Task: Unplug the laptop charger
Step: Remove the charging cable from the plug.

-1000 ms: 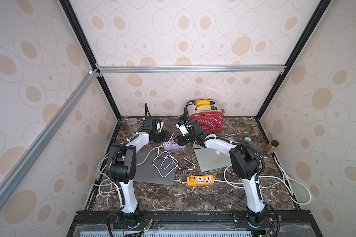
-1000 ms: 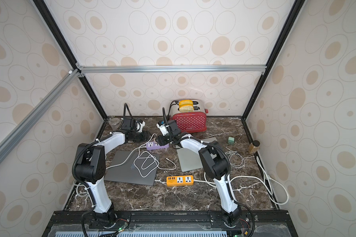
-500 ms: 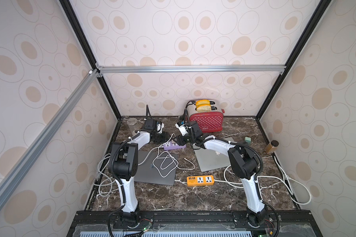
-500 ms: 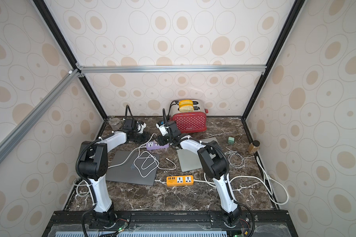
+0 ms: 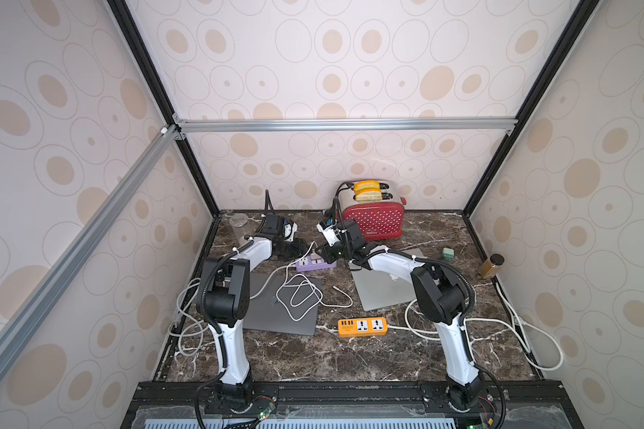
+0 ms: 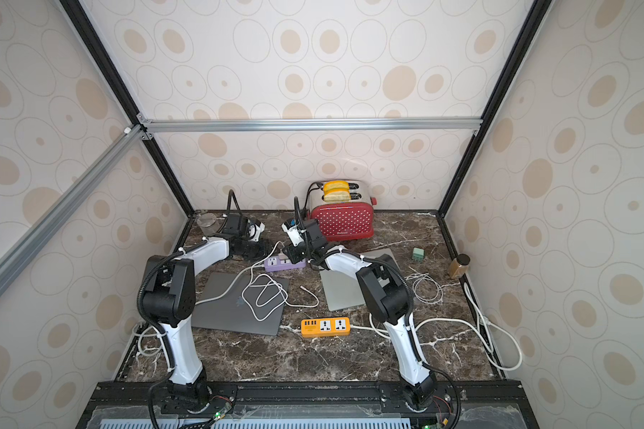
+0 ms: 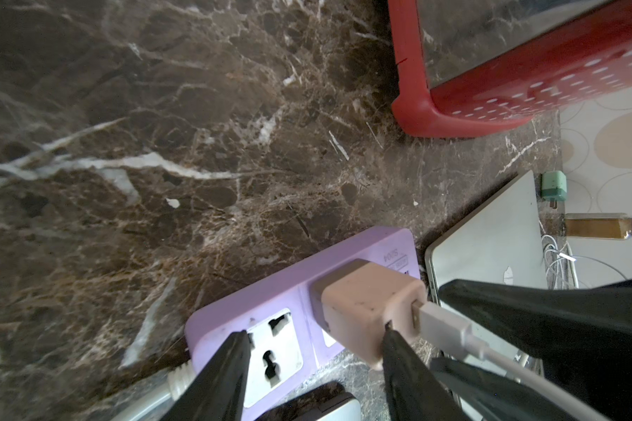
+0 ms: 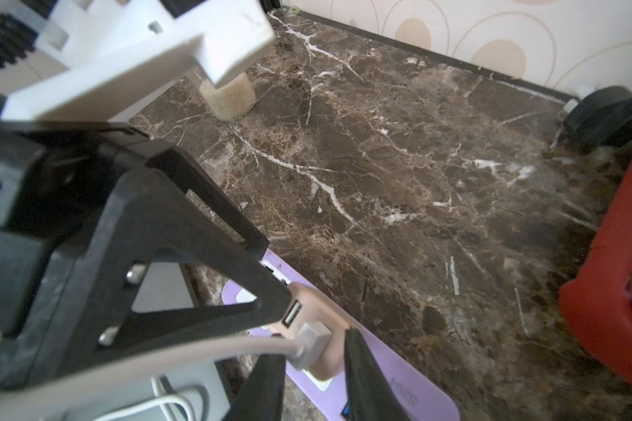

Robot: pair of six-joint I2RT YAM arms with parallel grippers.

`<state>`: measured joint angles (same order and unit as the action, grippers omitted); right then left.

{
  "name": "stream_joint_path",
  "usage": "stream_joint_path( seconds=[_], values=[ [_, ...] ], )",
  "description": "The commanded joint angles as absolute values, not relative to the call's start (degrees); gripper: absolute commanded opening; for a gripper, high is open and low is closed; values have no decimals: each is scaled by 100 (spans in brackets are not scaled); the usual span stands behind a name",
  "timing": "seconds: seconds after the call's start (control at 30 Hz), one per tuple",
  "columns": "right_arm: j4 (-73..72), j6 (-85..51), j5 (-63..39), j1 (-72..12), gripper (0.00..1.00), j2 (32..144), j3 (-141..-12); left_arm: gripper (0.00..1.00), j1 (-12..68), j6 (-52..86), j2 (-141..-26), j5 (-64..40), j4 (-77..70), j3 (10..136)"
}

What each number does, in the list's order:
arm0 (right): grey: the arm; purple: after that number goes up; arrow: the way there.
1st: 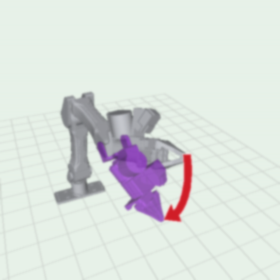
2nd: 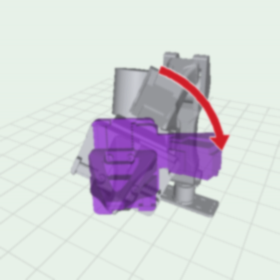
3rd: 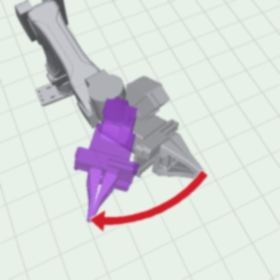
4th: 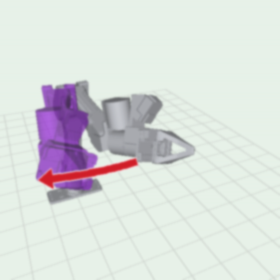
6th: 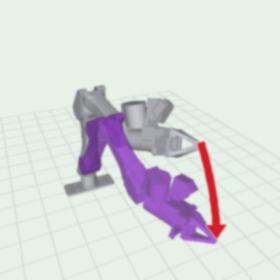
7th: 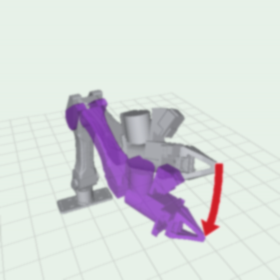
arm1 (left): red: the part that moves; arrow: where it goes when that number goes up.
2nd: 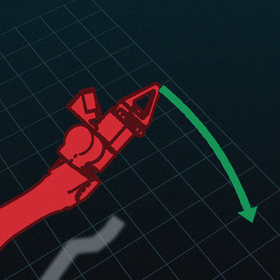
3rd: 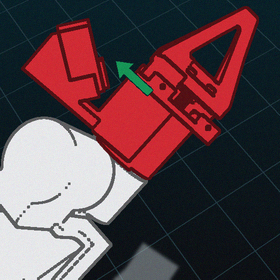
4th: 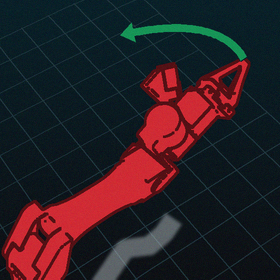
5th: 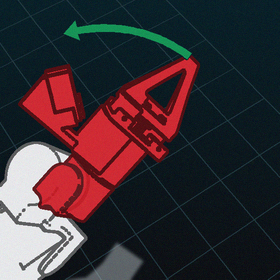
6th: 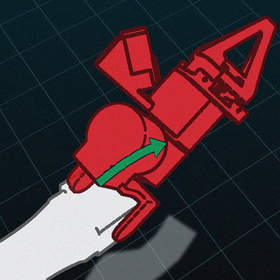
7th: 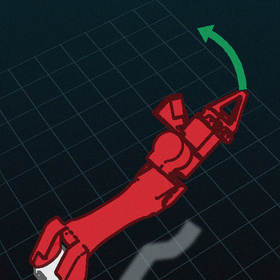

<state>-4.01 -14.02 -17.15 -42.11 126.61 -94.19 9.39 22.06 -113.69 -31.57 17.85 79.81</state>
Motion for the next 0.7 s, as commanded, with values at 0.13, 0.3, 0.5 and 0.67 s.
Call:
stream_joint_path(
  seconds=[0.13, 0.3, 0.5, 0.67],
  values=[
    [-633, -1344, -1811, -4280, 16, 12806, -9438, 60, 1026, 2092, -11609, -2879, 2240, 8042],
    [-646, -1204, -1674, -4357, 12, 12780, -9431, 60, 1029, 2101, -11685, -2742, 2409, 8127],
    [-683, -1239, -1507, -4394, 10, 12753, -9395, 60, 1029, 2113, -11785, -2622, 2603, 8192],
    [-770, -1211, -1425, -4451, 10, 12719, -9345, 60, 1034, 2094, -11872, -2580, 2757, 8200]
  ],
)
